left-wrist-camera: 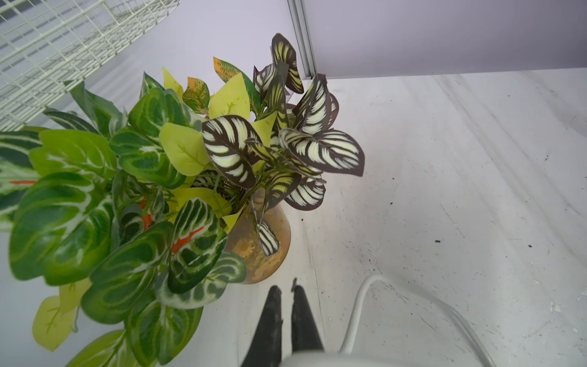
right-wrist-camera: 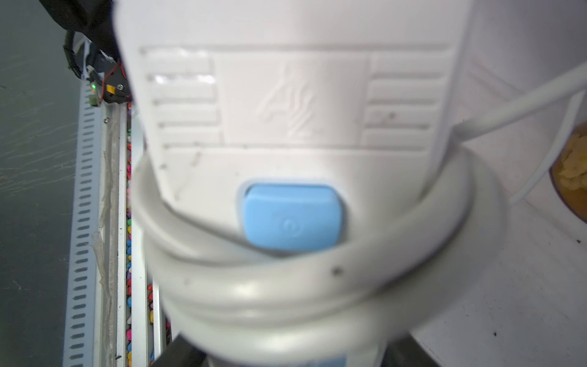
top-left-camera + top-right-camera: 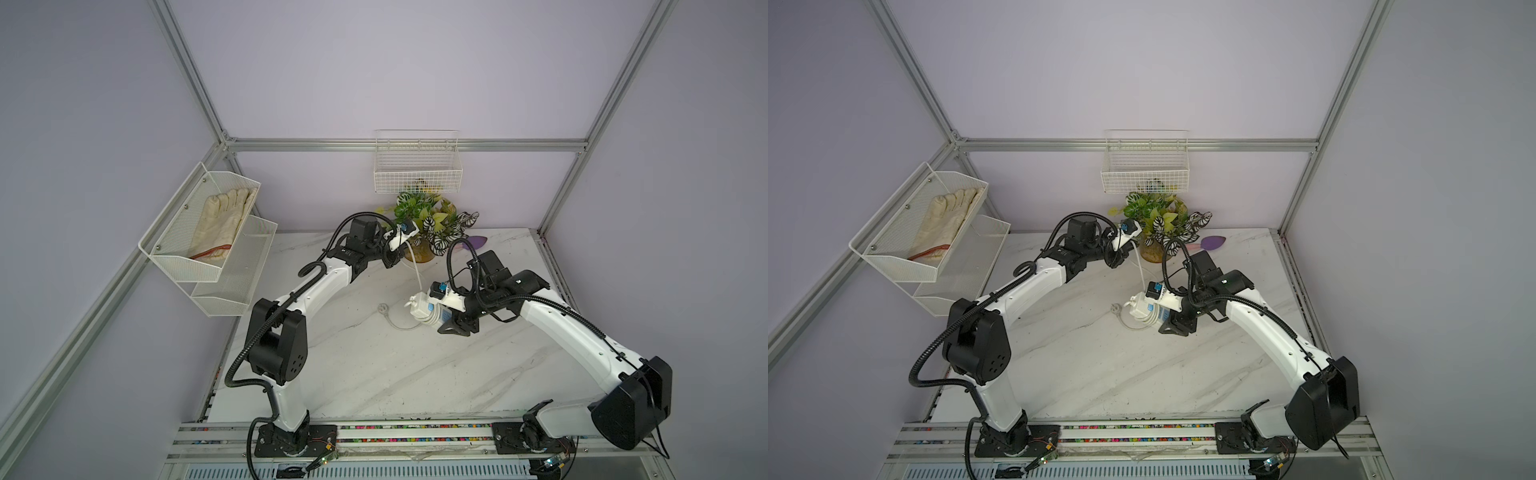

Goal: Wrap the cord around the power strip
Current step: Wrap the power cord around the power strip.

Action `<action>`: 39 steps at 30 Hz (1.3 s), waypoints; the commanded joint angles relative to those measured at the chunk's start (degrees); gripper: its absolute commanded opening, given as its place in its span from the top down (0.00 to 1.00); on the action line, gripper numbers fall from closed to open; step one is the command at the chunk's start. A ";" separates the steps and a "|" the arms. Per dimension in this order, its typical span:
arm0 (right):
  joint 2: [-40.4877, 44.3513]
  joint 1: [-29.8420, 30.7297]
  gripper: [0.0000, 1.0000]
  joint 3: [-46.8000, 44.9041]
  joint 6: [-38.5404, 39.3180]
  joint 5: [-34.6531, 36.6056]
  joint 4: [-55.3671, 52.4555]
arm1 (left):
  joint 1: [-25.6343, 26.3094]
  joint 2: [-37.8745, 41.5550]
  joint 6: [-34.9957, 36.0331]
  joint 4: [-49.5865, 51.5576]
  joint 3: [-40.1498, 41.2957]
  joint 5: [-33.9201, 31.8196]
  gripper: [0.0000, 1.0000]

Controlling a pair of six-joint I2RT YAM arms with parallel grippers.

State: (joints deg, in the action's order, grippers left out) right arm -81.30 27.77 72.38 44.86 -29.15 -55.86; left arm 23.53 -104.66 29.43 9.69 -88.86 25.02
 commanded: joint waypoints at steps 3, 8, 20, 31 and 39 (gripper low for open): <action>-3.69 0.97 1.00 2.65 -7.57 7.83 -1.29 | 0.56 4.64 3.44 2.65 -5.94 -4.39 1.00; -7.15 0.90 1.00 5.18 -12.80 12.25 1.09 | 2.56 7.18 4.25 4.42 -5.10 -6.20 1.00; -5.72 -2.88 1.00 5.15 -21.46 4.46 9.65 | 5.38 12.85 0.50 6.88 1.17 -16.25 1.00; -4.35 -5.97 1.00 1.91 -27.19 0.95 15.16 | 7.39 17.40 -4.11 10.57 3.01 -19.67 1.00; -2.74 -7.17 1.00 0.11 -32.03 0.28 20.28 | 9.37 20.63 -7.26 12.06 5.74 -21.75 1.00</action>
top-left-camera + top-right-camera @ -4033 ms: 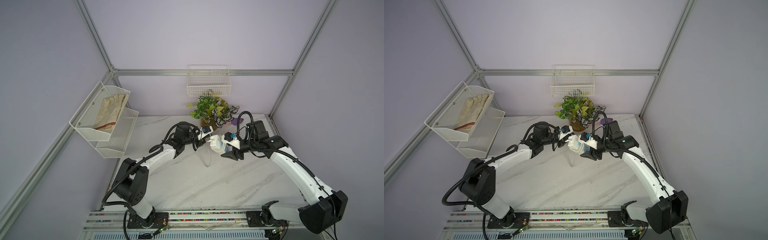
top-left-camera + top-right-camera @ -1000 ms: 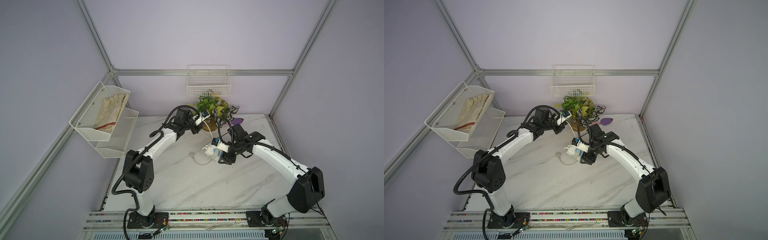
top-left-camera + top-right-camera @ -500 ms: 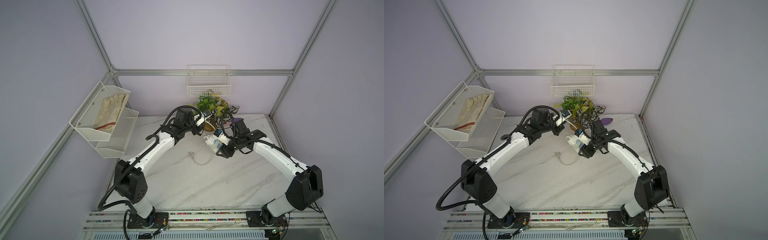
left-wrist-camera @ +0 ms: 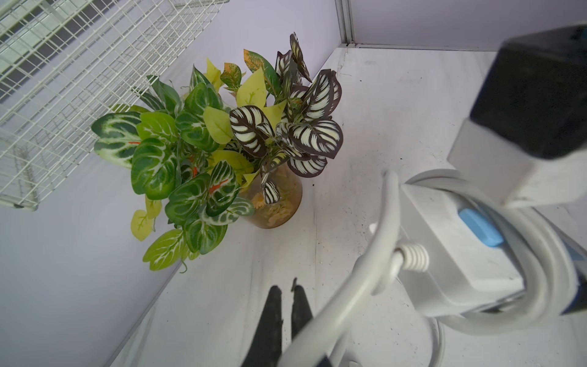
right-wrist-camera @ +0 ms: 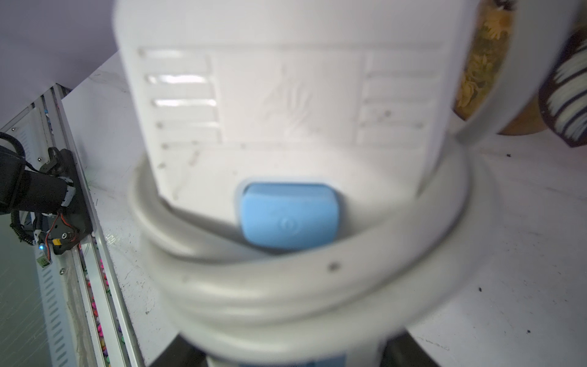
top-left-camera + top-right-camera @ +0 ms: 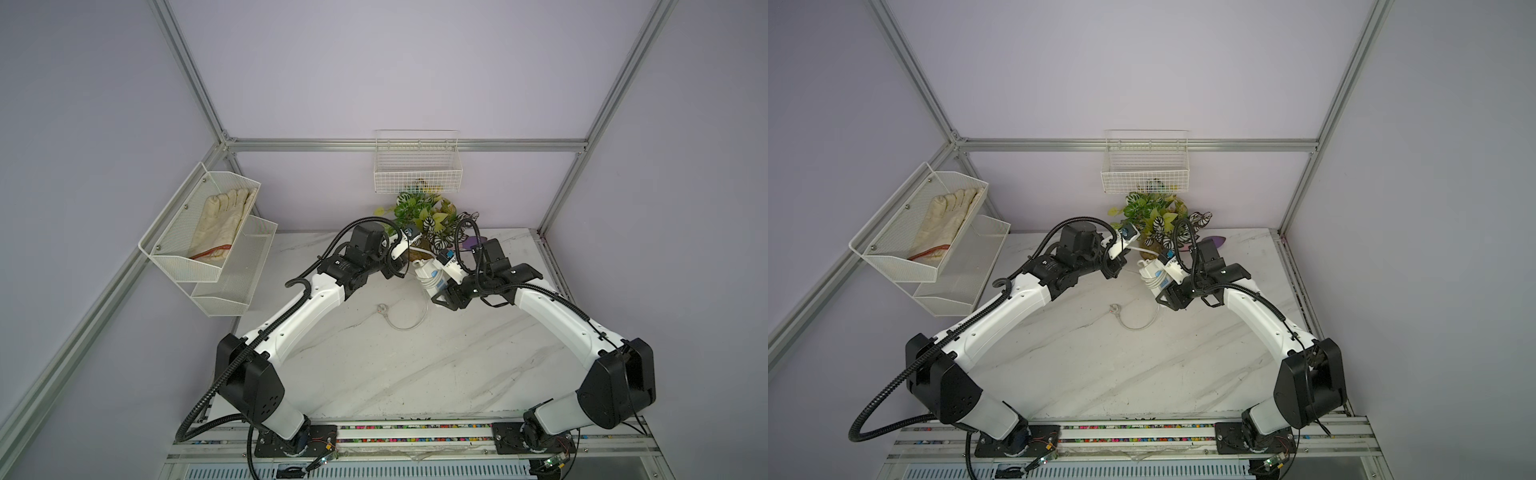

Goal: Wrap the cord around the power strip
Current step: Wrap the power cord around the power strip.

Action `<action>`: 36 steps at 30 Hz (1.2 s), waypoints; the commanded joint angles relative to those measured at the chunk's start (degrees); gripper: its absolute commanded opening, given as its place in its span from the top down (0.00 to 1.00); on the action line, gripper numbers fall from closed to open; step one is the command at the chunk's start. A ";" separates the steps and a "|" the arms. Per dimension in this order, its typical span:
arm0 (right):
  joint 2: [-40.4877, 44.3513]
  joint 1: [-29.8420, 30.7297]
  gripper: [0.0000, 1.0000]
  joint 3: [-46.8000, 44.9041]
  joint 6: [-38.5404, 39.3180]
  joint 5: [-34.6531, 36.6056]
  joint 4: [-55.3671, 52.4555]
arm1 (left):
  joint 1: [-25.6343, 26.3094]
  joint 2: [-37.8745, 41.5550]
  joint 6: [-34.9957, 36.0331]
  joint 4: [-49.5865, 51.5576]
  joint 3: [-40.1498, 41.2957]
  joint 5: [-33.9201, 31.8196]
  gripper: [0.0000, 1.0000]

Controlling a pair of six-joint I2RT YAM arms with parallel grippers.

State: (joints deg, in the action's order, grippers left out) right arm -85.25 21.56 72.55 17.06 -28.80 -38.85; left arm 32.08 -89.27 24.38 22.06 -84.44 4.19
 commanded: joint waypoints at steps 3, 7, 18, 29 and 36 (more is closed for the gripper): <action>0.41 -1.81 1.00 0.23 -6.09 1.38 3.82 | 3.88 6.69 -2.26 -0.20 2.53 -2.20 1.00; 0.20 -2.36 1.00 0.22 -9.32 3.36 5.93 | 7.49 7.80 -3.16 -0.18 4.63 -3.92 1.00; 1.03 -3.56 1.00 2.42 -11.39 3.87 7.45 | 11.42 7.76 -7.33 -1.48 9.88 -9.01 1.00; 5.61 -4.45 1.00 6.86 -8.05 -1.48 4.31 | 11.28 10.31 -12.77 -30.05 27.72 -7.03 0.85; 5.28 -4.49 1.00 8.82 -7.09 -2.27 1.13 | 11.18 5.79 -16.72 -38.00 30.39 -0.41 0.76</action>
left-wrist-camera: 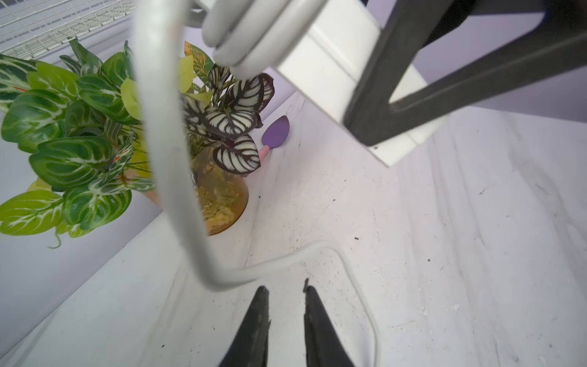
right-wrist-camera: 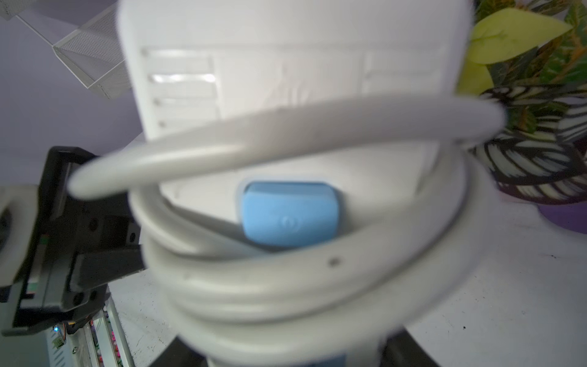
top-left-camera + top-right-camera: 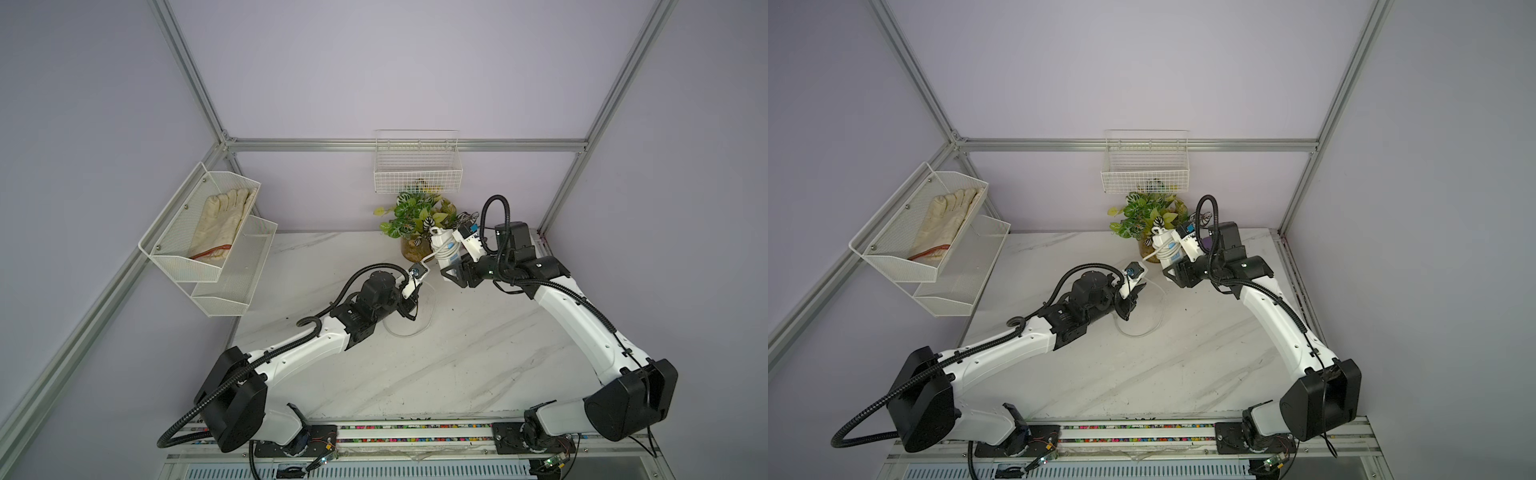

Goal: Wrap the cord around the power strip
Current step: Wrap the power cord around the power strip.

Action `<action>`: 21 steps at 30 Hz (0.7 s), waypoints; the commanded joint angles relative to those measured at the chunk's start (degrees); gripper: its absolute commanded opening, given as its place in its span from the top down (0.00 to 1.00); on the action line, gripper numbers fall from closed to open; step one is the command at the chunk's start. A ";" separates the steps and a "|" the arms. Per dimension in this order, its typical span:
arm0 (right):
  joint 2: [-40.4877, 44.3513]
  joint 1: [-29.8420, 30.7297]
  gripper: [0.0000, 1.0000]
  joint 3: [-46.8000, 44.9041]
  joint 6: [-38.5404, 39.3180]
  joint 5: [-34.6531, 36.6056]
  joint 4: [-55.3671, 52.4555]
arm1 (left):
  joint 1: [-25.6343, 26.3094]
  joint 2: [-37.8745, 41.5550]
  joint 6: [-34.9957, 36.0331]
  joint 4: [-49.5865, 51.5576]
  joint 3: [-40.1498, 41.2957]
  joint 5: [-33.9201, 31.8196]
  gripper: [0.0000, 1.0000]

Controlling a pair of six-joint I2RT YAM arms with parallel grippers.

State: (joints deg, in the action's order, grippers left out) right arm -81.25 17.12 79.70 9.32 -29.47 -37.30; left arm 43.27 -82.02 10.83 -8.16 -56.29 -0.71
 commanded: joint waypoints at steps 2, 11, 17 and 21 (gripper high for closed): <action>1.11 -0.03 1.00 2.18 0.85 -1.51 -0.84 | 0.03 -1.19 -4.44 -12.35 4.62 7.50 0.70; 1.12 -0.07 1.00 4.87 0.96 -2.12 -1.96 | 0.06 -3.57 -11.60 -33.75 15.87 6.40 0.47; 0.99 0.00 1.00 6.18 1.40 -2.81 -3.50 | -0.01 -12.12 -15.27 -44.09 15.50 8.23 0.44; 1.35 -0.05 1.00 6.67 1.57 -2.78 -4.15 | 0.06 -18.76 -18.35 -54.42 14.69 7.73 0.42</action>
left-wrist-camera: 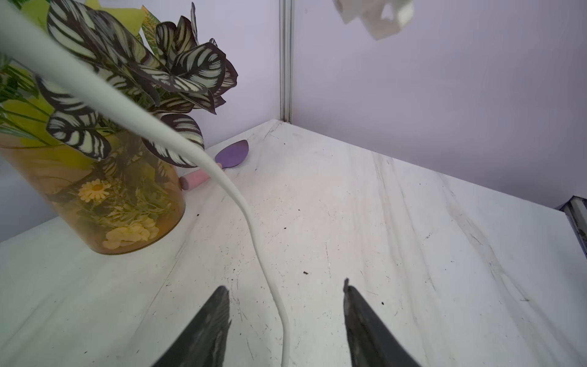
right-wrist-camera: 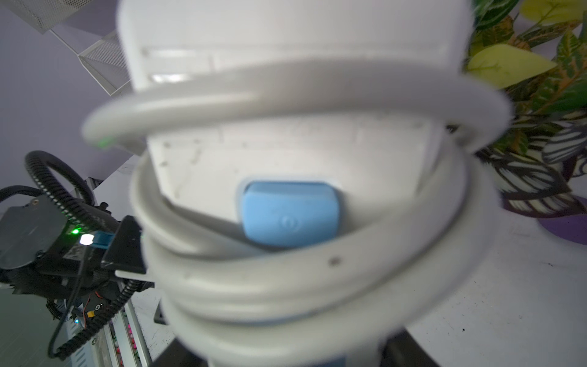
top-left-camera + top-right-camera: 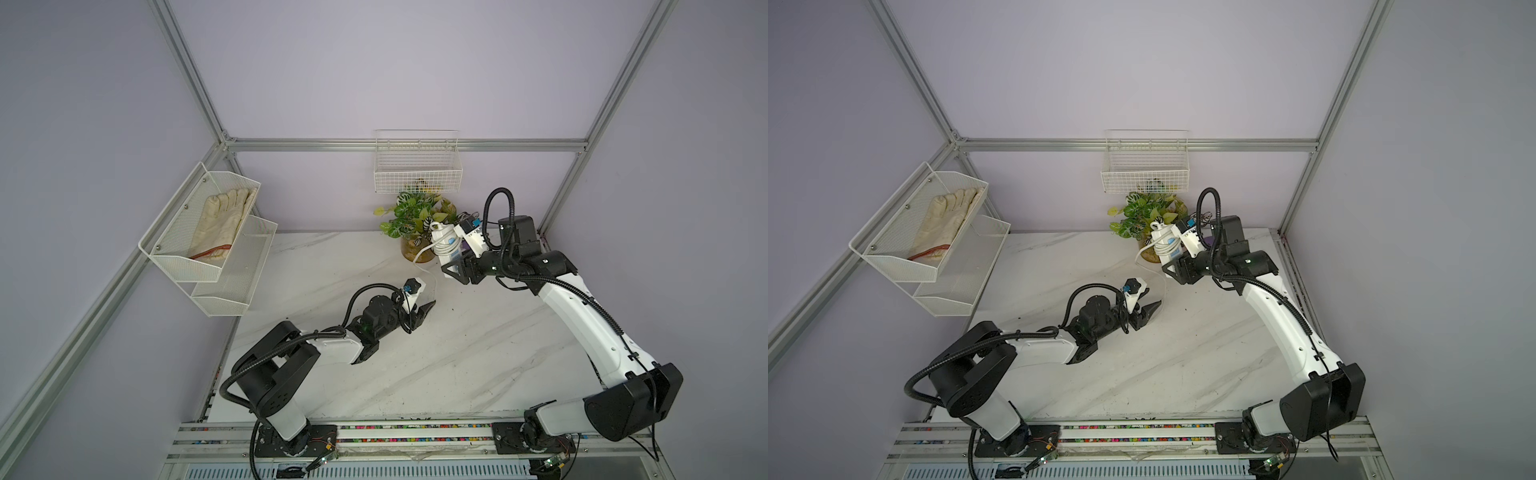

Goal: Wrap the cord around the power strip
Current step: Wrap the power cord around the power strip.

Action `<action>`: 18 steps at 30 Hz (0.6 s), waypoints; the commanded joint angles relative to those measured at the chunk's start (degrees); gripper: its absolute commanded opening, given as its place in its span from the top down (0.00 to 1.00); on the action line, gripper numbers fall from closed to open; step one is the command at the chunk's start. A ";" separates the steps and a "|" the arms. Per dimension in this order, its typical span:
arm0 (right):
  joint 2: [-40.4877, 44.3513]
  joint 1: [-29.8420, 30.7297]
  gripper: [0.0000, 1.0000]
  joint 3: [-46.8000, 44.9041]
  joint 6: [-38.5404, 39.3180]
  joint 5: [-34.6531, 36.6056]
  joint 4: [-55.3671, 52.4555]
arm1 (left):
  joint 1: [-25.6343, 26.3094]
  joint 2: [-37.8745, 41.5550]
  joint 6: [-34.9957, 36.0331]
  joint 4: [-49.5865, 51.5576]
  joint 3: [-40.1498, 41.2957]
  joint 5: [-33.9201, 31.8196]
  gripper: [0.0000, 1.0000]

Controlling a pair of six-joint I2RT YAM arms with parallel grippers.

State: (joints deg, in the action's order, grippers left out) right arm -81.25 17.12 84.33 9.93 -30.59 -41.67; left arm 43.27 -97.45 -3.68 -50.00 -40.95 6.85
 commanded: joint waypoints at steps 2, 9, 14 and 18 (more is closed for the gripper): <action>1.61 -0.01 1.00 2.26 0.96 -1.69 0.03 | 0.03 -6.52 -5.52 -17.67 -1.20 0.21 0.41; 1.84 0.01 1.00 3.40 1.06 -1.84 -0.87 | 0.10 -14.00 -7.54 -17.62 -6.89 0.65 0.40; 2.03 -0.03 1.00 3.64 1.12 -2.33 -0.98 | 0.10 -17.39 -5.02 -14.85 -10.69 -2.15 0.42; 2.32 -0.03 1.00 3.59 0.86 -3.06 -0.67 | 0.02 -20.63 -5.26 -12.70 -14.60 -1.34 0.46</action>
State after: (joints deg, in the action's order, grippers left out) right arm -81.21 17.12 86.04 10.35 -31.42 -43.66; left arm 43.27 -115.22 -9.26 -62.35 -51.11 5.93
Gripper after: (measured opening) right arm 0.612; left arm 0.548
